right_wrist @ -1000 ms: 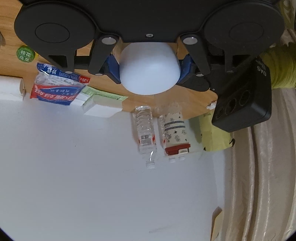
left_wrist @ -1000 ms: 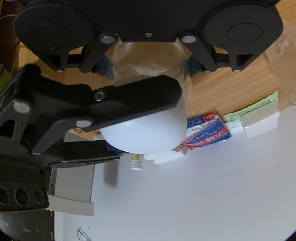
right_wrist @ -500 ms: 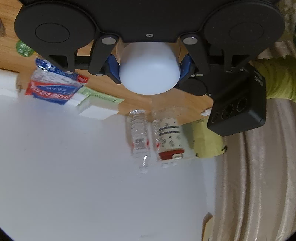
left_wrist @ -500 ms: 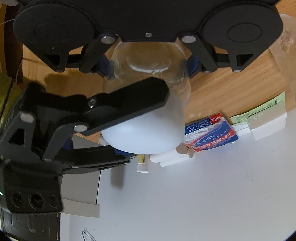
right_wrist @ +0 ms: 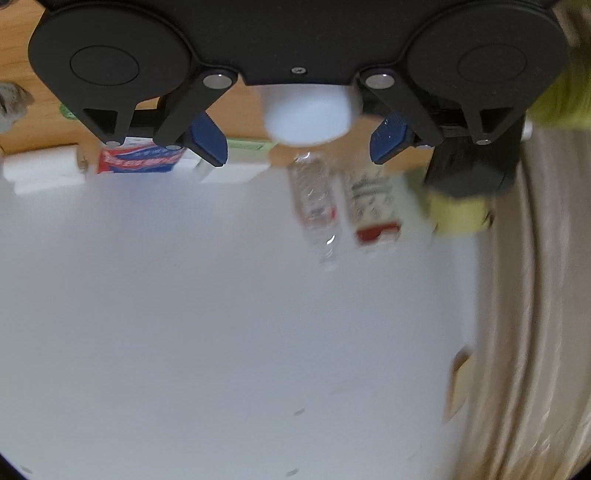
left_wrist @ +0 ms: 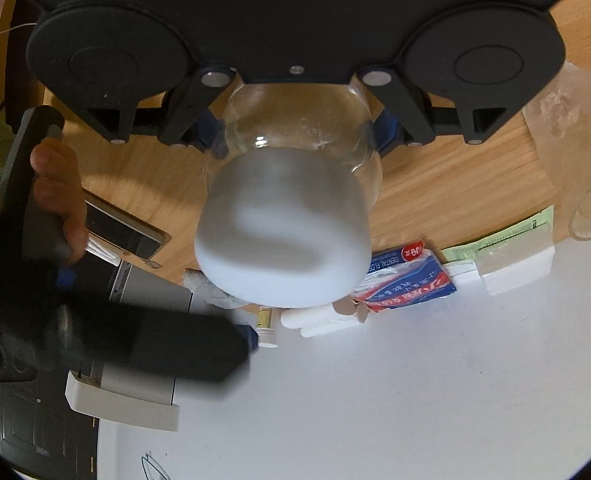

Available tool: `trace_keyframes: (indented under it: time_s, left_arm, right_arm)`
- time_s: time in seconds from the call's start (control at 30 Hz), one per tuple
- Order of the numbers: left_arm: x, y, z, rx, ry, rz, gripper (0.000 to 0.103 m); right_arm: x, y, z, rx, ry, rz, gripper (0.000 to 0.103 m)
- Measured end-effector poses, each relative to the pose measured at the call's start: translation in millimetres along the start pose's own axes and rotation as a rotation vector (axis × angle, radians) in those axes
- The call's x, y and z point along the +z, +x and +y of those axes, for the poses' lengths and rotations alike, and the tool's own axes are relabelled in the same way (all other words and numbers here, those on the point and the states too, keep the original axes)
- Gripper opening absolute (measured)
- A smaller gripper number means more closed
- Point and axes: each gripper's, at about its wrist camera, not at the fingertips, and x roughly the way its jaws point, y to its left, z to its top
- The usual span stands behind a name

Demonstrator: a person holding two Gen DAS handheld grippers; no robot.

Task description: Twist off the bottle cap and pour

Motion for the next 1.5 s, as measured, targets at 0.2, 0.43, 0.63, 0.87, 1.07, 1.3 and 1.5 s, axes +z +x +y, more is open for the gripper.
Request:
trace_keyframes:
  time_s: [0.2,0.43,0.63,0.87,1.07,1.3,1.5]
  left_arm:
    - [-3.9,-6.0,2.6,0.020,-0.012,-0.013,0.096]
    - [-5.0,-9.6,1.2,0.036,-0.025,-0.009,0.096]
    - [-4.6,-7.4,-0.8,0.064,-0.030,0.001,0.095]
    - [-2.3,-1.2,2.8,0.046,-0.083,0.015,0.087]
    - [1.3,2.5,0.9,0.056,-0.098,-0.001,0.083]
    - [2.2,1.8,-0.9,0.053,-0.091,-0.008,0.081]
    - [1.6,-4.5,-6.5,0.064,-0.055,-0.041,0.081]
  right_arm:
    - [-7.2,2.6,12.9,-0.008,-0.016,0.038,0.089]
    - [-5.4,13.8,13.0,-0.119,-0.019,0.091,0.080]
    - [-3.3,20.4,10.7,-0.092,0.000,0.118,0.070]
    - [-2.3,22.7,8.1,-0.082,-0.004,0.153,0.071]
    - [-3.0,24.2,3.8,-0.075,0.024,0.153,0.071]
    - [-1.9,23.3,2.1,-0.071,0.025,0.149,0.071]
    - [0.8,17.4,3.5,-0.066,0.022,0.131,0.070]
